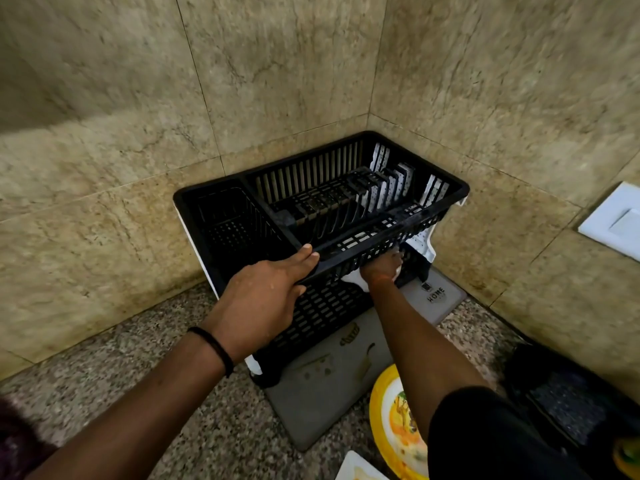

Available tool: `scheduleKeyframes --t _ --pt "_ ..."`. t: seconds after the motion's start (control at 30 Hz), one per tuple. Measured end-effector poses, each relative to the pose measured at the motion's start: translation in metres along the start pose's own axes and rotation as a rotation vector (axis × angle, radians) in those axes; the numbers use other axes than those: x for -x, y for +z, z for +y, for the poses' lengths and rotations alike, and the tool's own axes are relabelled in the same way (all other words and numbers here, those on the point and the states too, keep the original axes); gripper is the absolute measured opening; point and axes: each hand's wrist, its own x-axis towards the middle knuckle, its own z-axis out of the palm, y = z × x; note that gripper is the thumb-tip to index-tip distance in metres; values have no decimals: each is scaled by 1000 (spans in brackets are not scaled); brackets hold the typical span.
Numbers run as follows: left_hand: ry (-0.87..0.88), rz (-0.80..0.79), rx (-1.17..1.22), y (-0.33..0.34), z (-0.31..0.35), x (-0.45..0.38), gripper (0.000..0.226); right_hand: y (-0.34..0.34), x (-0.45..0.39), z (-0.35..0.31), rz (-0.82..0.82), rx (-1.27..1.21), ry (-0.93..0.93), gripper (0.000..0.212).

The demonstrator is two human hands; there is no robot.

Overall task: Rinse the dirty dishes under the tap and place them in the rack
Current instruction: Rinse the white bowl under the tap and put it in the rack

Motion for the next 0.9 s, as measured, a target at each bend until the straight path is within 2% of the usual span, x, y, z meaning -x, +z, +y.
scheduleKeyframes --t 0.07,0.17,0.27,0.37,0.47,0.57,0.6,0.67,0.73,0.77,0.83,0.9 --pt "-3 -6 3 -1 2 1 56 4 21 -5 -87 185 -200 81" --pt "-6 4 16 -2 3 2 55 6 55 -1 -243 666 -453 75" --pt "-17 -15 -6 -4 3 3 55 6 63 8 -236 880 -543 64" --pt "-21 -30 -14 -4 4 4 55 3 67 7 -261 960 -497 63" --pt "-39 -30 -22 -4 5 6 56 4 75 -2 -284 920 -410 65" --pt "-55 -71 -108 -2 8 9 61 1 95 -9 -278 747 -378 72" --pt "-71 -99 -147 0 11 11 63 -3 104 -8 -258 668 -411 68" --pt "-100 -116 -252 3 17 19 66 -13 125 -6 -239 498 -500 46" --pt "-74 -22 -321 4 24 32 60 -32 151 0 -232 385 -524 29" --pt "-34 52 -304 4 28 40 54 -43 164 5 -220 340 -526 30" --pt "68 200 -134 7 37 59 41 -66 189 16 -187 270 -549 31" --pt "146 265 71 13 47 81 31 -92 221 28 -151 259 -558 22"
